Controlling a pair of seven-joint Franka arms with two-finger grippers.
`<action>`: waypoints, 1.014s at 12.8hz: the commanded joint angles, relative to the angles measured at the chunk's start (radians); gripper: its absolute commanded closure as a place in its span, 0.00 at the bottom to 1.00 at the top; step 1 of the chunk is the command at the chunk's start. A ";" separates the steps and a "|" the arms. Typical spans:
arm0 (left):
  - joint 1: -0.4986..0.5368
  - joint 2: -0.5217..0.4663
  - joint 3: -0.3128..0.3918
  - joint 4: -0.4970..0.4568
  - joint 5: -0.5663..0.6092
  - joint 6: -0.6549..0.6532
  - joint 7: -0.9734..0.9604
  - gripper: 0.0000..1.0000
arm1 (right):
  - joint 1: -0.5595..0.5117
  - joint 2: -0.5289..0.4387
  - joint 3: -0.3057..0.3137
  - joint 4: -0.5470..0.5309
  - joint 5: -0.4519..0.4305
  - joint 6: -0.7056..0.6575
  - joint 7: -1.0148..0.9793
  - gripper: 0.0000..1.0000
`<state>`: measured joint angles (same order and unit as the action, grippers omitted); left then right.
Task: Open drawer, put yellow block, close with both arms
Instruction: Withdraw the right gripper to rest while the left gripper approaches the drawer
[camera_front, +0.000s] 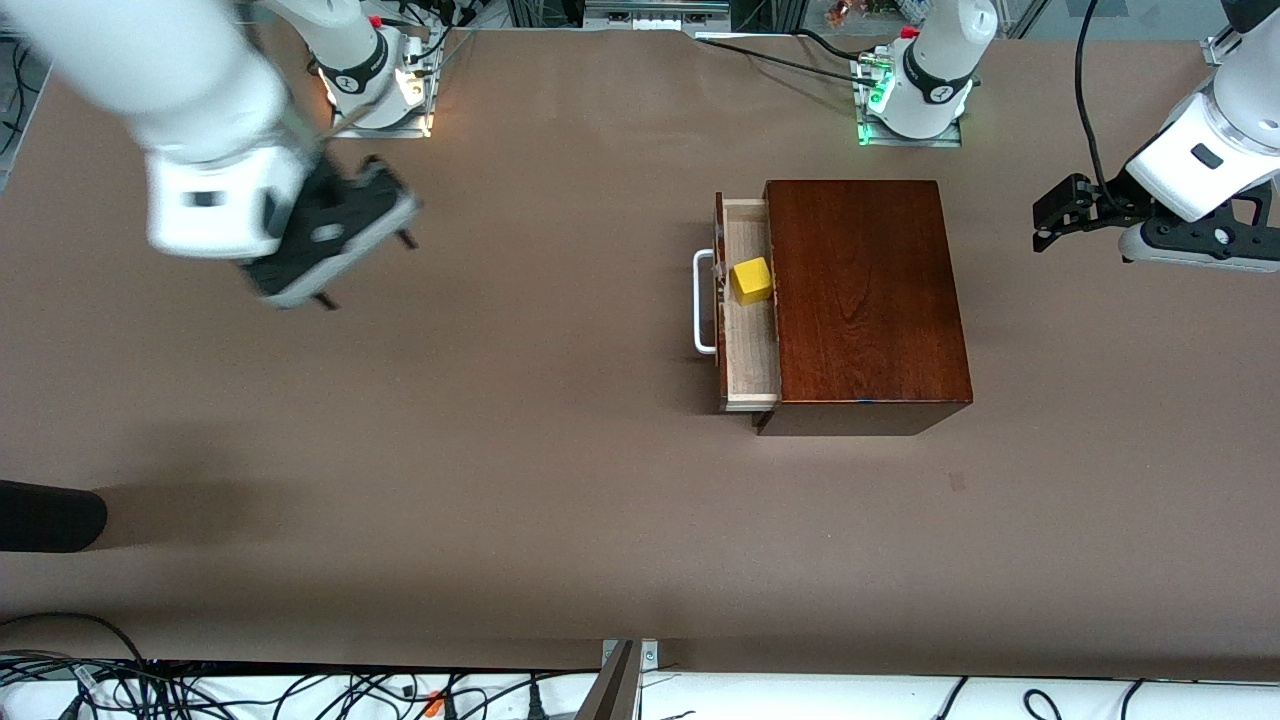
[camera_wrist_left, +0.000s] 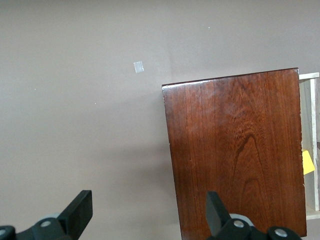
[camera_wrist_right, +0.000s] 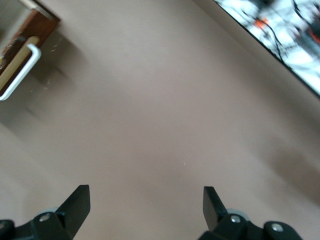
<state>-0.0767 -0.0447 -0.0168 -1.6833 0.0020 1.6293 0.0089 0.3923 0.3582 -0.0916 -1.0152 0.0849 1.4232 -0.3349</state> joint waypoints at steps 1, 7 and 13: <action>-0.002 -0.006 0.001 0.013 0.003 -0.020 0.020 0.00 | 0.002 -0.160 -0.112 -0.228 0.065 0.020 0.023 0.00; -0.006 -0.006 0.000 0.014 0.003 -0.020 0.020 0.00 | 0.003 -0.395 -0.160 -0.607 -0.020 0.159 0.163 0.00; -0.025 0.029 -0.150 0.017 -0.014 -0.023 0.029 0.00 | -0.003 -0.424 -0.200 -0.674 -0.045 0.209 0.218 0.00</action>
<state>-0.0965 -0.0370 -0.1129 -1.6831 0.0016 1.6248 0.0176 0.3799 -0.0387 -0.2736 -1.6619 0.0522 1.6151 -0.1381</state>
